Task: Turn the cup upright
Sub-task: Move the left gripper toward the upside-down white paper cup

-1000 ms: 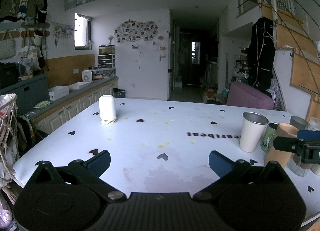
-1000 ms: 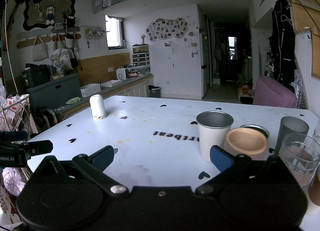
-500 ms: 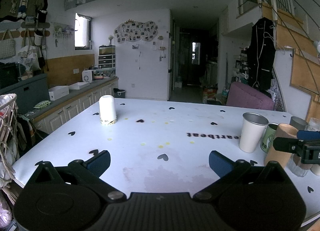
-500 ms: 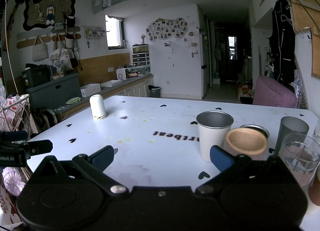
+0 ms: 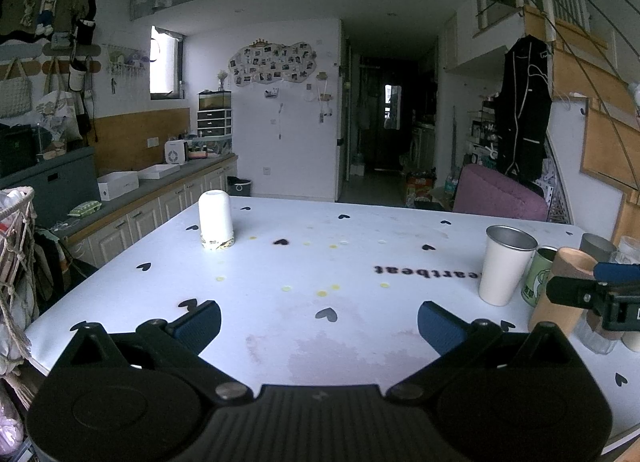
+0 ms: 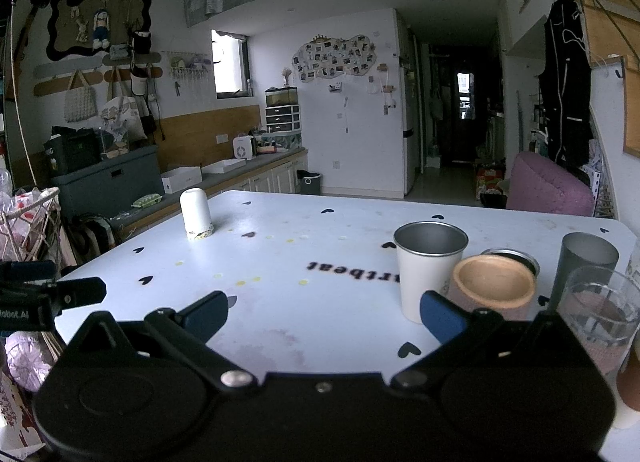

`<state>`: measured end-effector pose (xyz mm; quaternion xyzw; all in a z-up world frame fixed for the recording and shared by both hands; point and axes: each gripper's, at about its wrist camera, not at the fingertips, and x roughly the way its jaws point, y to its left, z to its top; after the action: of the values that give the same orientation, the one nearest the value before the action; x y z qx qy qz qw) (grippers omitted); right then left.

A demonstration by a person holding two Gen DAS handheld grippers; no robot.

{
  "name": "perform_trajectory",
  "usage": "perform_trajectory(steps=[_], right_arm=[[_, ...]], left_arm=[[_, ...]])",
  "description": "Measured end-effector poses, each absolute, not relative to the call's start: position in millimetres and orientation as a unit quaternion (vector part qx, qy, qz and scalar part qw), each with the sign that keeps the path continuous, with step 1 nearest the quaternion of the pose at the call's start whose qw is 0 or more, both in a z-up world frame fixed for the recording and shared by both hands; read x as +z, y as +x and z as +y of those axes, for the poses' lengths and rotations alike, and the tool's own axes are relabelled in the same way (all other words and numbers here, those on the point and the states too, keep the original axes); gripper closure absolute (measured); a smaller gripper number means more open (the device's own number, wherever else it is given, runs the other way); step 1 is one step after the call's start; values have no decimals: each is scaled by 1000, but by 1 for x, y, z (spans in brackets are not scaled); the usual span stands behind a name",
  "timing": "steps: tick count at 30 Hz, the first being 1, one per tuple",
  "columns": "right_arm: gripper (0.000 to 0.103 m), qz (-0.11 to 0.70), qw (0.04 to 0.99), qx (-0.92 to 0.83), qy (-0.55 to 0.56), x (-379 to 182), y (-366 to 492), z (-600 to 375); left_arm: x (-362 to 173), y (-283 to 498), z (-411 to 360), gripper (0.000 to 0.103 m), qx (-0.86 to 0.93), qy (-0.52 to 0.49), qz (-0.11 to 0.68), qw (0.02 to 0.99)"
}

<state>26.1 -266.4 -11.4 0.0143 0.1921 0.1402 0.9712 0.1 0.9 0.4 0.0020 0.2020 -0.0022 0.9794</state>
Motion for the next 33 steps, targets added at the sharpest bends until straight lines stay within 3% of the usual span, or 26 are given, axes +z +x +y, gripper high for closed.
perform_trajectory(steps=[20,33], right_arm=[[0,186,972,140,15,-10,19,-268],[0,187,972,141,20,-30,6,-276]], left_arm=[[1,17,-5,0,8,2,185,983],[1,129,51,0,81,-11,156,984]])
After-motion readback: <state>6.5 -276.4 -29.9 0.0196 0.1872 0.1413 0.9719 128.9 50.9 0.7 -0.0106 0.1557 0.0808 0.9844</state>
